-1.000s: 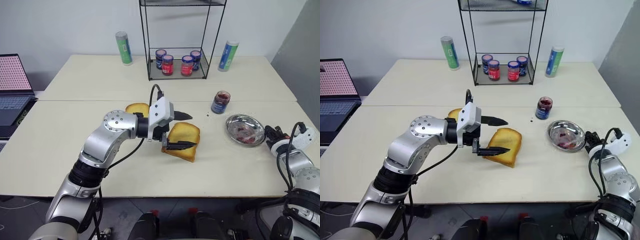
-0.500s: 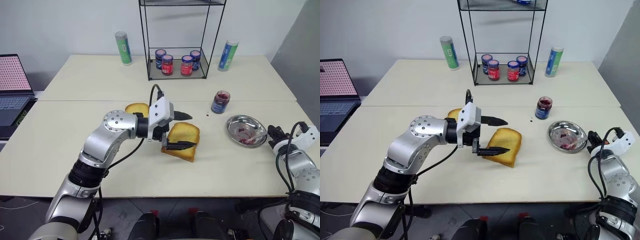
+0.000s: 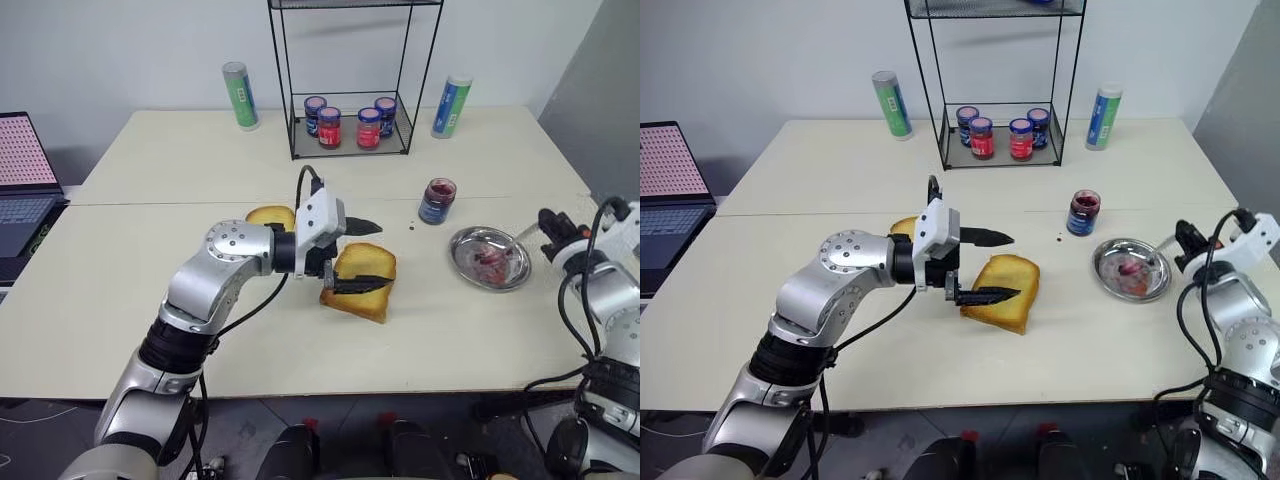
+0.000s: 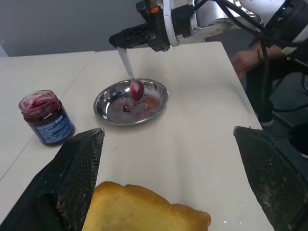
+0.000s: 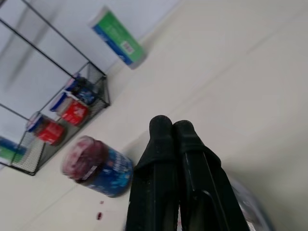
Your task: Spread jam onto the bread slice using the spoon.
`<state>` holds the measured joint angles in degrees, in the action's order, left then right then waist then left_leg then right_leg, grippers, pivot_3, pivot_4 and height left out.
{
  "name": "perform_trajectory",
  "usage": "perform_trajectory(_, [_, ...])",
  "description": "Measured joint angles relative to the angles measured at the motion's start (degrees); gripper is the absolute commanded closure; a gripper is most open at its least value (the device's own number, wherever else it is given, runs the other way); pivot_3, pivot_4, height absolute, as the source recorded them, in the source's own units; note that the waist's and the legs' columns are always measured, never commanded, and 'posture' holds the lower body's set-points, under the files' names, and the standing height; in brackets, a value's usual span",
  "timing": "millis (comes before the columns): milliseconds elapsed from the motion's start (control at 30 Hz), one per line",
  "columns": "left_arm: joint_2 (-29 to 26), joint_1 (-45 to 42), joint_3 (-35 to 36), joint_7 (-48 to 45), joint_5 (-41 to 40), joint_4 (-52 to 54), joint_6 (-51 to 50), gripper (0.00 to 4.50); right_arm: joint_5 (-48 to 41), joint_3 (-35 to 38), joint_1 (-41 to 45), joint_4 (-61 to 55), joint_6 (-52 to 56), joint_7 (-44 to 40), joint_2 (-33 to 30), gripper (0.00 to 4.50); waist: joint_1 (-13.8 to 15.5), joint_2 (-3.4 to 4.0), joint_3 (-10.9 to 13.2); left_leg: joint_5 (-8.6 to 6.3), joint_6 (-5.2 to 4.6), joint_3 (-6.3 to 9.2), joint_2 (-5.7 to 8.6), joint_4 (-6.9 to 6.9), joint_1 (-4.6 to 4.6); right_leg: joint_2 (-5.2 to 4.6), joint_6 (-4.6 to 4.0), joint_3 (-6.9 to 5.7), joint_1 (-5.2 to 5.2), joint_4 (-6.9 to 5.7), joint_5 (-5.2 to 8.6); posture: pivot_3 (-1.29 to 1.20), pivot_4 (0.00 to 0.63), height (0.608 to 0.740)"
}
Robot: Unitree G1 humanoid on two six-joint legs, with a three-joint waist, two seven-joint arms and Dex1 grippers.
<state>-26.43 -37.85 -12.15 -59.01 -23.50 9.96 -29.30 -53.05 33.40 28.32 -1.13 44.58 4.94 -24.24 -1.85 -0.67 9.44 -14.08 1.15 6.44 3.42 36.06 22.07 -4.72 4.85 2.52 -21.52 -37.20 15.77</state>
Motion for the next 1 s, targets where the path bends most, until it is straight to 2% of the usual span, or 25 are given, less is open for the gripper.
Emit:
perform_trajectory(133, [0.4, -0.1, 1.2, 1.3, -0.7, -0.6, -0.7, 0.0, 1.7, -3.7, 4.5, -1.5, -0.1, 0.0, -0.9, 4.5, 0.0, 0.01, 0.0, 0.01, 0.01, 0.02, 0.0, 0.0, 0.14, 0.0, 0.0, -0.03, -0.14, -0.02, 0.0, 0.0, 0.15, 0.74])
perform_trajectory(267, [1.2, 0.1, 2.6, 3.9, -0.7, -0.9, -1.0, 0.0, 9.0, -10.5, 13.2, 0.3, -3.9, -2.6, -2.9, 4.5, -0.2, 0.07, 0.0, 0.04, 0.02, -0.07, 0.02, 0.14, 0.66, -0.01, 0.03, 0.08, -0.78, -0.31, -0.04, 0.0, 0.15, 0.74])
perform_trajectory(400, [1.7, 0.7, 2.7, 5.7, -0.7, -0.9, -1.2, 0.0, 14.5, -14.8, 19.2, 4.1, -9.1, -6.1, -2.8, 4.5, -0.1, 0.05, 0.0, 0.04, 0.03, -0.04, 0.01, 0.12, 0.69, 0.0, -0.03, -0.05, -0.8, -0.39, -0.01, 0.0, 0.15, 0.74])
perform_trajectory(600, [2.0, 2.7, 4.0, 9.4, -0.7, 0.7, -1.5, 0.0, 27.3, -22.4, 25.2, 20.0, -23.2, -12.2, -0.4, 4.5, -0.2, 0.05, 0.1, 0.06, 0.05, -0.05, 0.08, 0.22, 0.71, -0.05, -0.02, 0.03, -0.85, -0.5, -0.01, 0.0, 0.15, 0.74])
perform_trajectory(700, [2.0, 4.1, 4.4, 11.2, -0.8, 2.5, -2.2, 0.0, 31.6, -24.0, 26.7, 27.5, -30.7, -14.7, 0.9, 4.5, -0.2, 0.05, 0.1, 0.12, 0.17, -0.04, 0.07, 0.21, 0.73, -0.05, -0.03, 0.02, -0.87, -0.5, -0.01, 0.0, 0.15, 0.74])
perform_trajectory(1000, [2.0, 5.3, 5.1, 13.5, -1.3, 5.4, -4.1, 0.0, 38.7, -25.5, 28.8, 40.3, -43.0, -17.5, 2.3, 4.5, -0.5, 0.05, 0.1, 0.16, 0.23, -0.04, 0.08, 0.21, 0.72, -0.06, -0.03, 0.04, -0.87, -0.52, -0.02, 0.0, 0.15, 0.74])
